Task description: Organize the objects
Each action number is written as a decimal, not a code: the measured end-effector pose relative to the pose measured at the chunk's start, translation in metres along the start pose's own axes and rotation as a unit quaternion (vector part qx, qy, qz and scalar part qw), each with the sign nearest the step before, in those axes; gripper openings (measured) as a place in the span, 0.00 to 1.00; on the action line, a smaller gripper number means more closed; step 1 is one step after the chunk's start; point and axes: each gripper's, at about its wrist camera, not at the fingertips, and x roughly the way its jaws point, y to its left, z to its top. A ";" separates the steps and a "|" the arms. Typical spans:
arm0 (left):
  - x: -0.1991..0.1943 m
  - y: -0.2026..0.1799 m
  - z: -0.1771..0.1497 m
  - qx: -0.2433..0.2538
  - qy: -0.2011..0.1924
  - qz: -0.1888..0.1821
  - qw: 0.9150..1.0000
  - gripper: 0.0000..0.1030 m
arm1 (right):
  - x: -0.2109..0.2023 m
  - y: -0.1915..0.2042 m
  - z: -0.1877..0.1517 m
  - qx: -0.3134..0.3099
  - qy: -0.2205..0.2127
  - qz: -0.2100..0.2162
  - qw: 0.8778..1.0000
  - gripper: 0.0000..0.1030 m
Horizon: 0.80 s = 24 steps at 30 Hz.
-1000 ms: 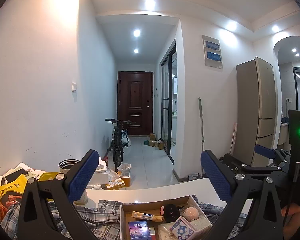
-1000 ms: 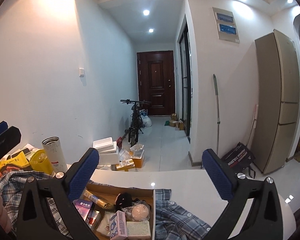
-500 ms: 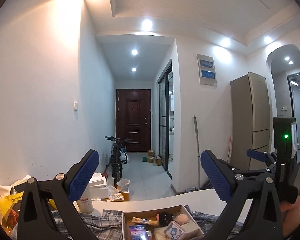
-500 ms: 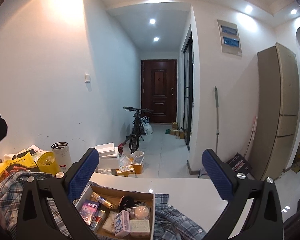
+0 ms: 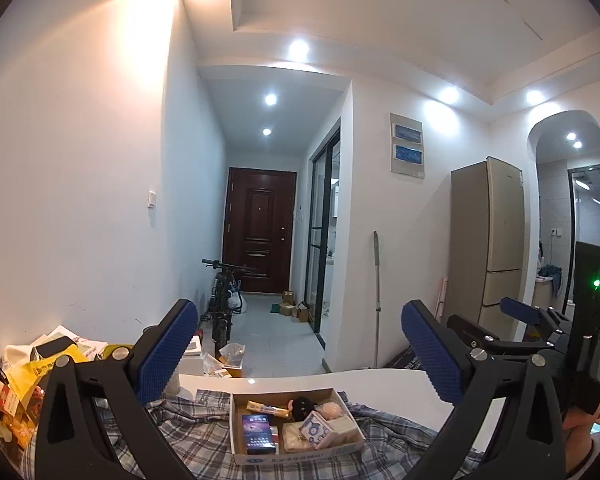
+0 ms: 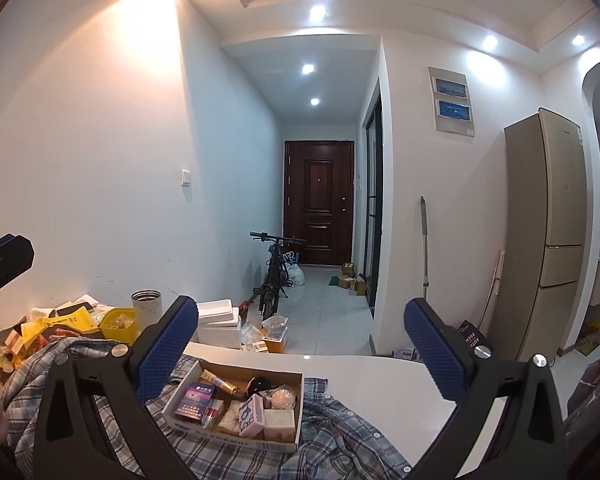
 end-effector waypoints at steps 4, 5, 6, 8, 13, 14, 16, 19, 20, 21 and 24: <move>-0.022 -0.004 0.003 0.001 -0.010 -0.001 1.000 1.00 | -0.017 0.001 -0.002 -0.004 -0.002 0.003 1.000 1.00; -0.028 -0.005 0.002 0.006 -0.013 -0.002 1.000 1.00 | -0.022 0.000 -0.003 -0.004 -0.002 0.006 1.000 1.00; -0.033 -0.006 0.001 0.009 -0.014 -0.003 1.000 1.00 | -0.027 0.000 -0.004 -0.003 -0.003 0.010 1.000 1.00; -0.046 -0.007 -0.003 0.007 -0.017 -0.011 1.000 1.00 | -0.038 -0.001 -0.007 0.004 -0.006 0.029 1.000 1.00; -0.070 -0.006 -0.008 -0.004 -0.021 -0.041 0.999 1.00 | -0.062 0.001 -0.017 0.017 -0.011 0.049 0.999 1.00; -0.075 -0.007 -0.010 -0.004 -0.021 -0.041 0.999 1.00 | -0.067 0.002 -0.019 0.017 -0.013 0.047 0.999 1.00; -0.080 -0.010 -0.014 0.002 -0.021 -0.032 0.999 1.00 | -0.073 0.004 -0.025 0.017 -0.015 0.039 0.999 1.00; -0.082 -0.012 -0.027 0.016 -0.018 -0.021 0.999 1.00 | -0.078 0.005 -0.034 0.012 -0.014 0.028 0.999 1.00; -0.083 -0.011 -0.033 0.015 -0.012 -0.028 0.999 1.00 | -0.080 0.006 -0.037 0.012 -0.020 0.023 0.999 1.00; -0.084 -0.010 -0.038 0.011 -0.006 -0.038 0.999 1.00 | -0.082 0.005 -0.041 0.015 -0.031 0.017 0.999 1.00; -0.087 -0.010 -0.051 0.006 -0.007 -0.039 0.999 1.00 | -0.089 -0.001 -0.054 0.018 -0.056 0.038 0.998 1.00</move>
